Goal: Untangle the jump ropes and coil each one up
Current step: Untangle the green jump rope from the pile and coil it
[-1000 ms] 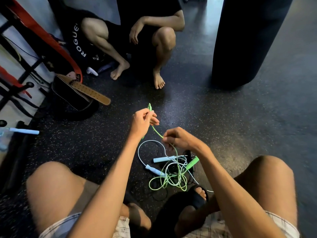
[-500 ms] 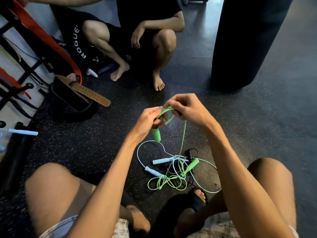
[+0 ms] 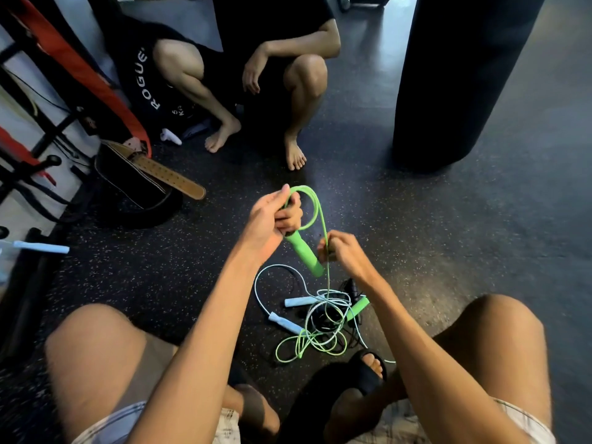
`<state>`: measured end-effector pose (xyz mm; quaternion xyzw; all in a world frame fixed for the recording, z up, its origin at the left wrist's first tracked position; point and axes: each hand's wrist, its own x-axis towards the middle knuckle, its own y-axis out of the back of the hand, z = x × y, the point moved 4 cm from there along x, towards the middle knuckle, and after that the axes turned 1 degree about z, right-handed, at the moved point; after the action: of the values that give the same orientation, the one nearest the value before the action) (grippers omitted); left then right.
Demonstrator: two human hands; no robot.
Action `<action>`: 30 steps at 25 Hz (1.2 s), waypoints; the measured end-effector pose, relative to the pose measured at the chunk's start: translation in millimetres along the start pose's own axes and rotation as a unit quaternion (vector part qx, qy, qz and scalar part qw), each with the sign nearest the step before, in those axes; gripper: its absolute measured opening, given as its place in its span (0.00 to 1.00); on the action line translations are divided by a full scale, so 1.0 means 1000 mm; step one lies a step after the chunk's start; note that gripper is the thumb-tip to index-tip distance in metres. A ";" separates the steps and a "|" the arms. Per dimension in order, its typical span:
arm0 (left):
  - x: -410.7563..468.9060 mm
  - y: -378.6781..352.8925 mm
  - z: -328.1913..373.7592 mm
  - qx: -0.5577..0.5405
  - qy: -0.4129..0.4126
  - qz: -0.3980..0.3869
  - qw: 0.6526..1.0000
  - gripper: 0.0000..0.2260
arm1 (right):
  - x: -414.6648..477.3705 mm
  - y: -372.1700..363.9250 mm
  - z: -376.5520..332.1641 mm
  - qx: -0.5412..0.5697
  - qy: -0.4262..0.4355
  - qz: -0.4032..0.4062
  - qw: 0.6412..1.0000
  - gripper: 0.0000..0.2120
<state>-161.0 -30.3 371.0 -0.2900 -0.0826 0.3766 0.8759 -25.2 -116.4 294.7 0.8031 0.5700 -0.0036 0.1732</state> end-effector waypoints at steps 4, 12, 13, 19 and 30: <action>0.001 0.013 0.004 -0.039 -0.017 0.068 0.997 0.13 | -0.007 -0.017 0.072 -0.149 -0.054 -0.095 0.983 0.10; 0.002 0.044 -0.003 0.045 -0.089 0.213 0.972 0.13 | -0.018 -0.010 0.025 0.045 -0.096 -0.158 0.982 0.05; 0.004 0.048 -0.002 0.051 -0.092 0.225 0.969 0.14 | -0.018 -0.008 0.007 0.082 -0.088 -0.171 0.978 0.05; 0.002 0.066 -0.009 0.064 -0.049 0.261 0.962 0.14 | 0.001 0.022 -0.092 0.305 0.013 -0.118 0.945 0.07; -0.003 0.050 -0.010 -0.147 0.005 0.070 0.987 0.14 | 0.018 0.030 -0.048 -0.006 -0.028 0.063 0.998 0.10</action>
<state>-190.5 -9.5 334.4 -0.4228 -0.1122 0.4192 0.7956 -0.4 -95.5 344.0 0.8360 0.5130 -0.0118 0.1944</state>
